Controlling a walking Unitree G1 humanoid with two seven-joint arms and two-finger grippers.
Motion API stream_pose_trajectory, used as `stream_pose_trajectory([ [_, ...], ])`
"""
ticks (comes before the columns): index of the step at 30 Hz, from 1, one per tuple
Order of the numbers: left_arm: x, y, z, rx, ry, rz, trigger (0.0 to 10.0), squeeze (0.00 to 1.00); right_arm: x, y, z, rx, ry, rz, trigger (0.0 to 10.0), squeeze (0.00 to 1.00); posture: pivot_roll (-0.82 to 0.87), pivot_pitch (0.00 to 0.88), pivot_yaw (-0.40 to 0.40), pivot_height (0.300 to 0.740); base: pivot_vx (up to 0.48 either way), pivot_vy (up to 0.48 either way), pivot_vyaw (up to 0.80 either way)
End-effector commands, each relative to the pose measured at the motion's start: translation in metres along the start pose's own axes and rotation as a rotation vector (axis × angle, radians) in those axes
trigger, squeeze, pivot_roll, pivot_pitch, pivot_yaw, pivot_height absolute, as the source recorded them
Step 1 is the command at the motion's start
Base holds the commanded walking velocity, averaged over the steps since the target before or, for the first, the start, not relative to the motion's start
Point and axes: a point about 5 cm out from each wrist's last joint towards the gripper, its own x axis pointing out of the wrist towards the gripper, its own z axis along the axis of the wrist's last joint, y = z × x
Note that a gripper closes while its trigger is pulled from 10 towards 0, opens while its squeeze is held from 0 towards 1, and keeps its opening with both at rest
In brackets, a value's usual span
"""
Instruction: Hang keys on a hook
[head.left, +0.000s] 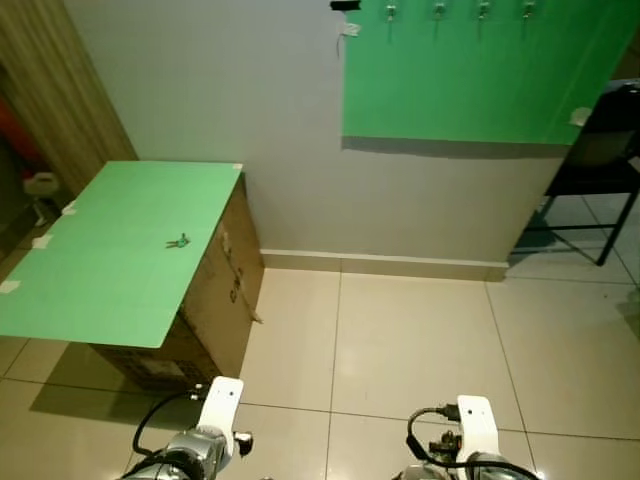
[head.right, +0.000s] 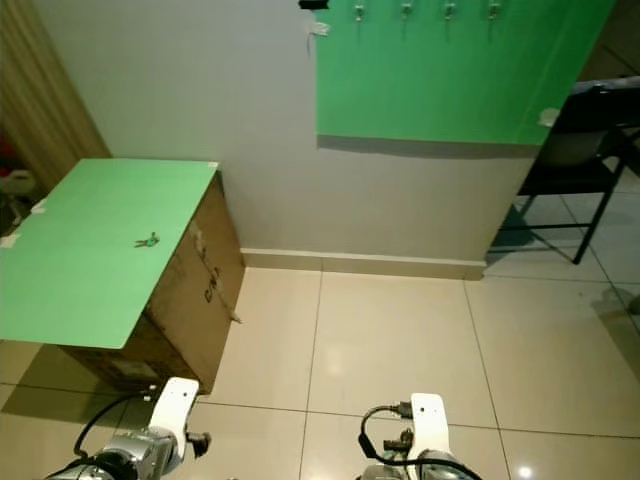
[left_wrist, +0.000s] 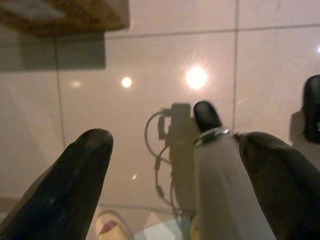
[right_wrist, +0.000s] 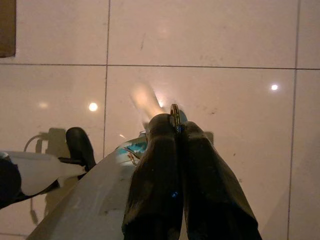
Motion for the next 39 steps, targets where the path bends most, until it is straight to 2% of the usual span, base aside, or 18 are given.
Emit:
stream_pose_trajectory([
  [1,-0.001,0.0,0.007,-0.013,-0.023,-0.008,10.0,0.0,0.0,-0.002,0.002,0.005,-0.007,-0.003,0.0,0.0,-0.16,0.0,0.076,0.74,0.0,0.0,0.0],
  [4,-0.001,-0.004,0.013,-0.031,-0.04,-0.024,10.0,0.0,0.0,-0.002,0.002,-0.015,-0.001,0.003,0.0,0.0,-0.16,0.0,0.07,0.74,0.0,0.0,0.0],
  [8,-0.001,-0.01,0.02,-0.013,-0.06,-0.052,10.0,0.0,0.0,-0.002,-0.002,0.037,0.004,0.004,0.0,0.0,-0.16,0.0,0.06,0.74,0.0,0.0,0.0],
  [13,-0.003,-0.015,0.031,-0.028,-0.085,-0.074,10.0,0.0,0.001,-0.001,0.006,0.058,-0.021,0.017,0.0,0.0,-0.17,0.0,0.058,0.74,0.0,0.0,0.0],
  [17,-0.001,-0.008,0.019,-0.034,-0.066,-0.064,10.0,0.0,-0.001,-0.019,0.01,0.14,-0.024,-0.058,0.0,0.0,-0.17,0.0,0.068,0.74,0.0,0.0,0.0],
  [19,-0.001,-0.007,0.018,-0.034,-0.062,-0.063,10.0,0.0,-0.002,-0.021,0.009,0.134,-0.02,-0.067,0.0,0.0,-0.17,0.0,0.07,0.74,0.0,0.0,0.0],
  [21,-0.002,-0.004,0.021,-0.09,-0.071,-0.054,10.0,0.0,-0.003,-0.025,0.007,0.106,-0.005,-0.072,0.0,0.0,-0.16,0.0,0.065,0.74,0.0,0.0,0.0],
  [22,-0.002,-0.003,0.022,-0.092,-0.073,-0.049,10.0,0.0,-0.003,-0.025,0.006,0.097,-0.001,-0.07,0.0,0.0,-0.16,0.0,0.065,0.74,0.0,0.0,0.0],
  [29,-0.003,-0.002,0.028,-0.01,-0.095,-0.064,10.0,0.0,-0.001,-0.015,0.004,0.055,0.006,-0.032,0.0,0.0,-0.15,0.0,0.064,0.74,0.091,0.048,0.0],
  [35,-0.004,-0.008,0.037,0.002,-0.117,-0.09,10.0,0.0,-0.001,-0.013,0.006,0.025,0.007,-0.017,0.0,0.0,-0.15,0.0,0.056,0.74,0.326,0.352,0.0],
  [39,-0.004,-0.007,0.036,0.001,-0.117,-0.095,10.0,0.0,-0.001,-0.014,0.008,-0.001,0.007,-0.012,0.0,0.0,-0.16,0.0,0.053,0.74,0.338,0.339,0.0],
])
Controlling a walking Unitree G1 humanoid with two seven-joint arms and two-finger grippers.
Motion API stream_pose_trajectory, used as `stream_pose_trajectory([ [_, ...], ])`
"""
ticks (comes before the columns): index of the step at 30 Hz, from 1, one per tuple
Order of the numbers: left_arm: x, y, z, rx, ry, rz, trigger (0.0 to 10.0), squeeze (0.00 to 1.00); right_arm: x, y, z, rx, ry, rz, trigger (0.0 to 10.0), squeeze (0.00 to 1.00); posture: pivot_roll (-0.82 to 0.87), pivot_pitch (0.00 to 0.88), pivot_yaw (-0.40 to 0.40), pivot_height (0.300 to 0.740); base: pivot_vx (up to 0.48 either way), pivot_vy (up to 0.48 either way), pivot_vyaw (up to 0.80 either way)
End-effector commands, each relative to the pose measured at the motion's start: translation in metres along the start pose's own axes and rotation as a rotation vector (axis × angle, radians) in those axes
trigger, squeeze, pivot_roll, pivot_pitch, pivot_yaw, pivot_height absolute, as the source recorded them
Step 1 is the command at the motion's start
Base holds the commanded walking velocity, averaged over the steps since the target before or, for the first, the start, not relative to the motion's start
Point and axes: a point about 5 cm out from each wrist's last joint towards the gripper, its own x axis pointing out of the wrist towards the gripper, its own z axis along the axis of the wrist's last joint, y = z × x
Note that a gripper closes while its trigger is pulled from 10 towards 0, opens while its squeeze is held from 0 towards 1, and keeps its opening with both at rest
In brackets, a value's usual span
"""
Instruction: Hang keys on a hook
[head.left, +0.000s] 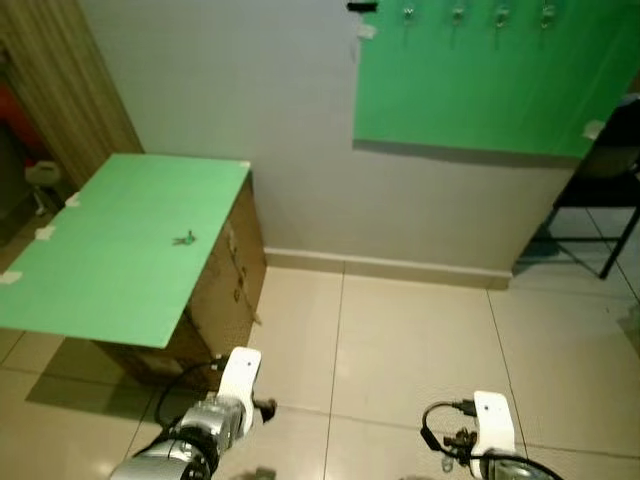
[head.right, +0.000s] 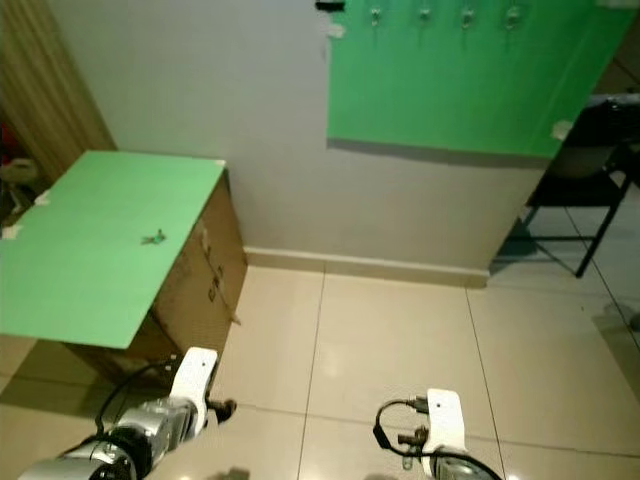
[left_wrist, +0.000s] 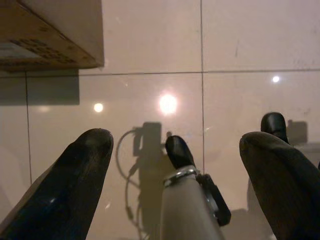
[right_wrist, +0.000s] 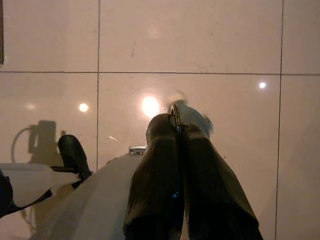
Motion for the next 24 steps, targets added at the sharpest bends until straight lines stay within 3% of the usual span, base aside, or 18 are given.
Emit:
stream_pose_trajectory([
  [1,-0.001,0.002,0.002,0.014,-0.011,-0.012,10.0,0.0,0.001,0.002,0.004,-0.042,-0.002,0.015,0.0,0.0,-0.16,0.0,0.054,0.74,0.356,0.319,0.0],
  [5,-0.001,0.002,0.004,0.029,-0.009,-0.008,10.0,0.0,0.001,0.003,0.008,-0.112,-0.006,0.035,0.0,0.0,-0.16,0.0,0.046,0.74,0.36,0.319,0.0],
  [10,-0.001,0.002,0.012,0.056,-0.021,-0.02,10.0,0.0,0.003,0.009,0.018,-0.1,-0.035,0.044,0.0,0.0,-0.16,0.0,0.05,0.74,0.366,0.31,0.0],
  [15,-0.002,0.002,0.018,0.087,-0.031,-0.036,10.0,0.0,0.004,0.02,0.014,-0.106,-0.031,0.053,0.0,0.0,-0.16,0.0,0.058,0.74,0.429,0.0,0.0],
  [17,-0.002,0.002,0.021,0.16,-0.035,-0.05,10.0,0.0,0.004,0.021,0.013,-0.108,-0.03,0.053,0.0,0.0,-0.16,0.0,0.068,0.74,0.446,0.0,0.0],
  [20,-0.003,0.003,0.023,0.205,-0.037,-0.054,10.0,0.0,0.004,0.022,0.012,-0.109,-0.029,0.05,0.0,0.0,-0.17,0.0,0.082,0.74,0.471,0.0,0.0],
  [24,-0.003,0.006,0.022,0.263,-0.036,-0.064,10.0,0.0,0.004,0.023,0.01,-0.093,-0.03,0.041,0.0,0.0,-0.18,0.0,0.096,0.74,0.0,0.0,0.0],
])
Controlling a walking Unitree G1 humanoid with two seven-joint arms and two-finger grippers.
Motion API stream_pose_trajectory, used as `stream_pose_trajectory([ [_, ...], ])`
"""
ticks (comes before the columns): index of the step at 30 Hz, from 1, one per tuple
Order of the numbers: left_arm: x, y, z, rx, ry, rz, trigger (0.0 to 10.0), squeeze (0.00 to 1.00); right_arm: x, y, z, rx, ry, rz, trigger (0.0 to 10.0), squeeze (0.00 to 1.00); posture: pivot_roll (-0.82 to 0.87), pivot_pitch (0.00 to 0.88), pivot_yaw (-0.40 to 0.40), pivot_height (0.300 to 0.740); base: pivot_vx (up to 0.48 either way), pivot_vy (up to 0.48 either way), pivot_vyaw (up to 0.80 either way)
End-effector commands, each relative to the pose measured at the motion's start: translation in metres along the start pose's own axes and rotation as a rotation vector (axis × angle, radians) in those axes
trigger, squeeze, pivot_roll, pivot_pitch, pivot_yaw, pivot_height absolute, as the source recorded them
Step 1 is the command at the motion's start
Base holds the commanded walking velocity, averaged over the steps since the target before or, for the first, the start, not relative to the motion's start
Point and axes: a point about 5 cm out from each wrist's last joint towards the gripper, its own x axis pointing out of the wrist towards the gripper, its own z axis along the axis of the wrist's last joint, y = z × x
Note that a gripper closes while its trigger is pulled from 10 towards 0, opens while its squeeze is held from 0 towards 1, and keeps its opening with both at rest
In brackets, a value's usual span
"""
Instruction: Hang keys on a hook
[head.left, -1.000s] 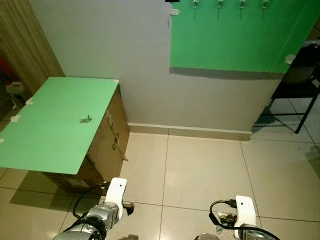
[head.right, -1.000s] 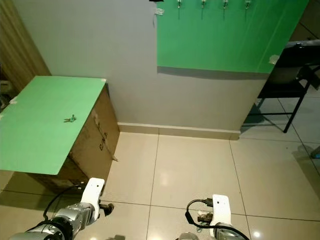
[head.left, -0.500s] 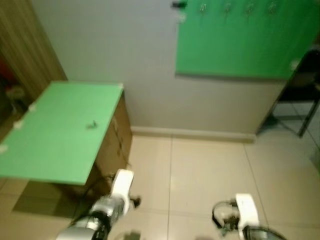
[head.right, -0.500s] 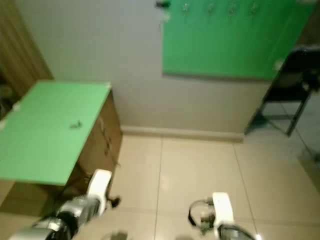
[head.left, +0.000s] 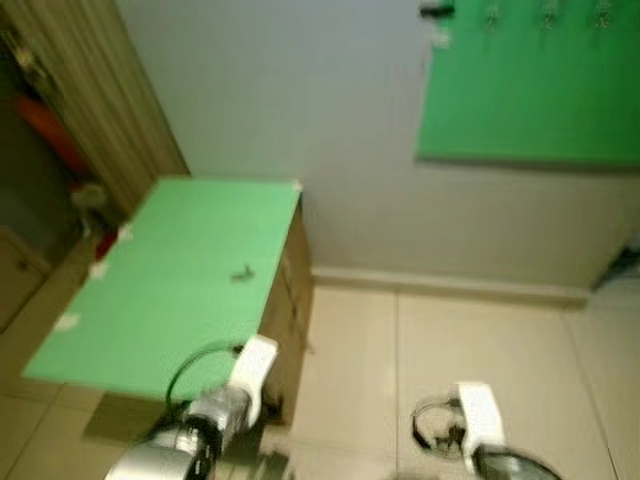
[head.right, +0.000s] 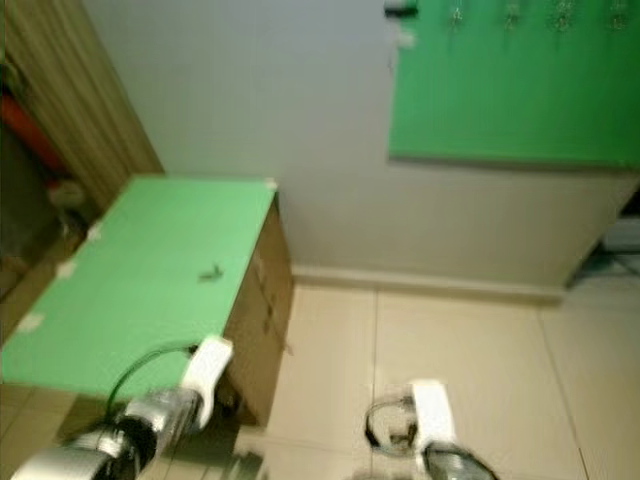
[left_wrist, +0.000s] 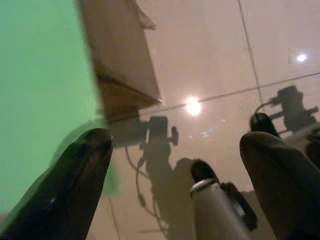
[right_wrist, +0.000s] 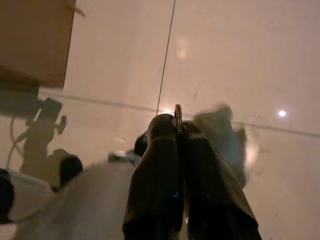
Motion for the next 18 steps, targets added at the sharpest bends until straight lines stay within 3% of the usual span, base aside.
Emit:
stream_pose_trajectory([
  [1,-0.003,0.012,-0.002,0.045,0.002,0.025,10.0,0.0,0.001,0.01,0.001,0.011,-0.009,0.022,0.0,0.0,-0.19,0.0,0.097,0.74,0.0,0.0,0.0],
  [9,-0.004,0.016,-0.009,0.082,0.017,0.01,10.0,0.0,0.002,0.013,0.007,0.027,-0.039,0.033,0.0,0.0,-0.2,0.0,0.106,0.74,0.0,-0.457,0.0],
  [18,-0.005,0.017,-0.015,0.065,0.023,0.011,10.0,0.0,0.001,0.011,0.001,0.013,-0.011,0.021,0.0,0.0,-0.19,0.0,0.094,0.74,0.0,-0.454,0.0],
])
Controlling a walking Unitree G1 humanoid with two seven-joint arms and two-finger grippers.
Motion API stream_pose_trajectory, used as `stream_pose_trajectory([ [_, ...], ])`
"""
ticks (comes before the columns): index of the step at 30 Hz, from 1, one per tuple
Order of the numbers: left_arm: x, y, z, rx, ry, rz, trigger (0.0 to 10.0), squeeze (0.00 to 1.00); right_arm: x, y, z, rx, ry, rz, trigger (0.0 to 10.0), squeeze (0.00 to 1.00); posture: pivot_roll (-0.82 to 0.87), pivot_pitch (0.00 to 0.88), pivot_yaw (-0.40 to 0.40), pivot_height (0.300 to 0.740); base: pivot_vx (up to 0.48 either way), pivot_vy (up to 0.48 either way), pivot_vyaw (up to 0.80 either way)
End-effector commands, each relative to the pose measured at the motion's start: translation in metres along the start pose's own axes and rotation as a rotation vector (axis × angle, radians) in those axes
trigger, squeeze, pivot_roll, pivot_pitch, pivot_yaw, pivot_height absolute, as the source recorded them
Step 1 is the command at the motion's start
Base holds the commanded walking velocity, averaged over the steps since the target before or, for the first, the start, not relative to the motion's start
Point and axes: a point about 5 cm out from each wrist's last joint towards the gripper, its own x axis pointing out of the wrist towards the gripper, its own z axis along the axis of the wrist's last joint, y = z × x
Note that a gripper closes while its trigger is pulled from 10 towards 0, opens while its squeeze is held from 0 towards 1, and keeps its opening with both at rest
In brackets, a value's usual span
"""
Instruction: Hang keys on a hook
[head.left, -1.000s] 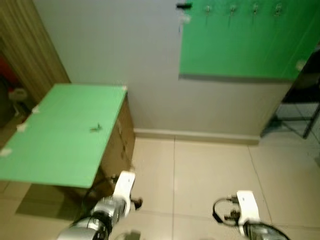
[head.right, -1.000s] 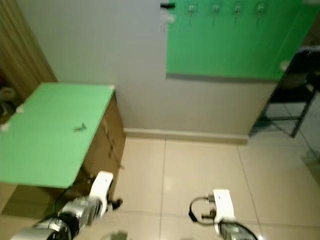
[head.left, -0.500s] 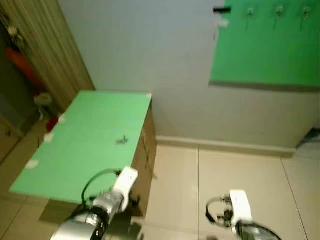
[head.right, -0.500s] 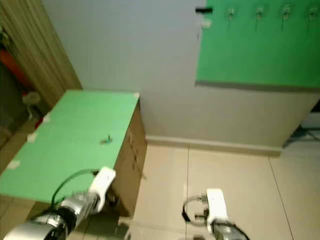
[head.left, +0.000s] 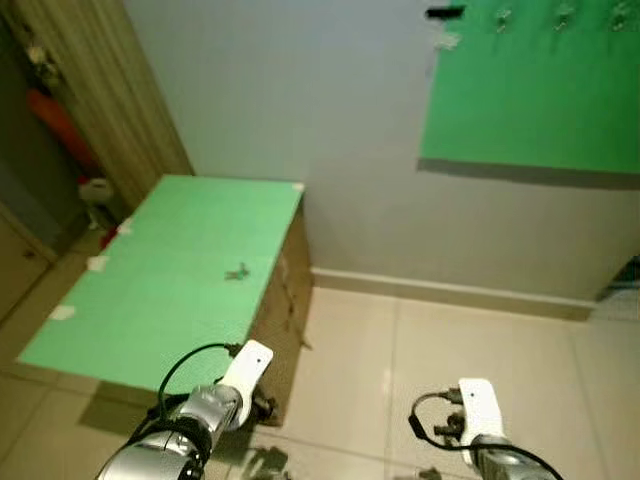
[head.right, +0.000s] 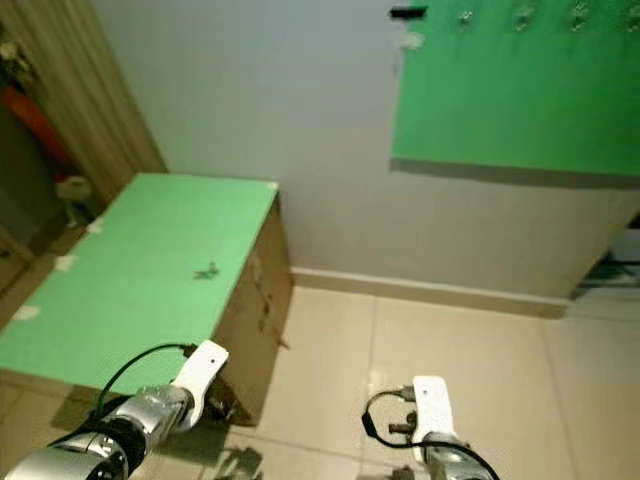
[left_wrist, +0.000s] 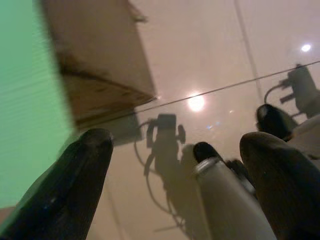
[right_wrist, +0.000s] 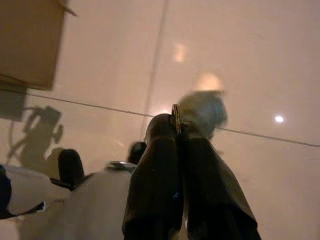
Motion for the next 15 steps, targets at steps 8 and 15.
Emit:
stream_pose_trajectory([
  [8,-0.0021,0.0073,-0.0087,-0.02,0.016,0.021,10.0,0.0,0.001,0.0077,-0.0018,-0.017,0.018,0.018,0.0,0.0,-0.19,0.0,0.092,0.74,0.0,-0.452,0.0],
  [15,-0.0027,0.0104,-0.0072,-0.007,0.003,0.049,10.0,0.0,0.0017,0.0106,-0.0008,-0.016,0.031,0.021,0.0,0.0,-0.19,0.0,0.099,0.74,0.0,-0.064,-0.33],
])
